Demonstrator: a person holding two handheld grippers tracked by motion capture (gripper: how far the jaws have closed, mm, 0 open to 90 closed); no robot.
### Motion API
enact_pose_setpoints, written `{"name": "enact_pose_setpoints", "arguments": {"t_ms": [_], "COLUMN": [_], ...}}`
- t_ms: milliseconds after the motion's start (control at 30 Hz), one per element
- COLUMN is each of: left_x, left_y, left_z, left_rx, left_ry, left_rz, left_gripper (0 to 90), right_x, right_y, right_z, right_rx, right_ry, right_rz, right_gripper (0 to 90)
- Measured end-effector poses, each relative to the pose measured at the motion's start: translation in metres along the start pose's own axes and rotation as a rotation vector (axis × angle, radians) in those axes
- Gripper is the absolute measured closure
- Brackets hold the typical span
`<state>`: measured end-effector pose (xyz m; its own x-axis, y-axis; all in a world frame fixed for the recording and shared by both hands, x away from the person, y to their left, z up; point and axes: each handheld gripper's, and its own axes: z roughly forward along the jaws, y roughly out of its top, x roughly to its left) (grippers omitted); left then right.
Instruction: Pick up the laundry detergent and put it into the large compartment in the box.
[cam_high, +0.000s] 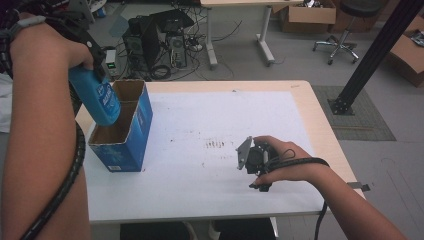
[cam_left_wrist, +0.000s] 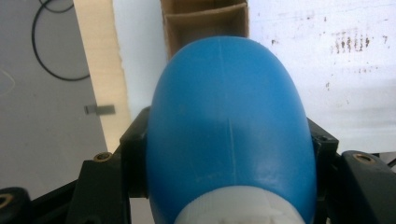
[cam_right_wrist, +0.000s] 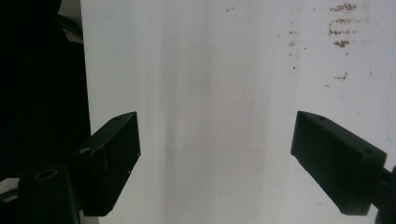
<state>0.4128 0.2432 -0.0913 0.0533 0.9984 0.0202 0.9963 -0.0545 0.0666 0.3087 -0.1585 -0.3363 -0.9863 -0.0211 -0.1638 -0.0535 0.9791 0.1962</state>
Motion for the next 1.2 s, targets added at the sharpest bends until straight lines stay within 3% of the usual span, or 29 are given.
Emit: {"name": "enact_pose_setpoints", "arguments": {"t_ms": [267,400,800,1033,1200], "left_x": [0.001,0.002,0.004,0.008,0.011], "left_y": [0.004,0.006,0.009,0.009,0.01], "left_z": [0.023,0.042,0.095,0.127,0.146], "left_rx": [0.006,0.006,0.069,0.081,0.08], "left_ry": [-0.01,-0.005,-0.019,-0.042,-0.027], "left_rz": [0.014,0.017,0.03,0.011,0.015], "left_gripper": [38.2,38.2,38.2,38.2,38.2], "right_x": [0.001,0.002,0.004,0.005,0.004], "right_y": [-0.003,-0.005,-0.006,-0.006,-0.006], "right_z": [-0.003,-0.003,-0.003,-0.003,-0.003], "right_rx": [0.009,0.009,0.008,0.009,0.011], "right_ry": [-0.005,-0.007,-0.009,-0.008,-0.009], "right_rz": [0.003,0.006,0.008,0.008,0.009], "right_gripper": [15.8,15.8,15.8,15.8,15.8]}}
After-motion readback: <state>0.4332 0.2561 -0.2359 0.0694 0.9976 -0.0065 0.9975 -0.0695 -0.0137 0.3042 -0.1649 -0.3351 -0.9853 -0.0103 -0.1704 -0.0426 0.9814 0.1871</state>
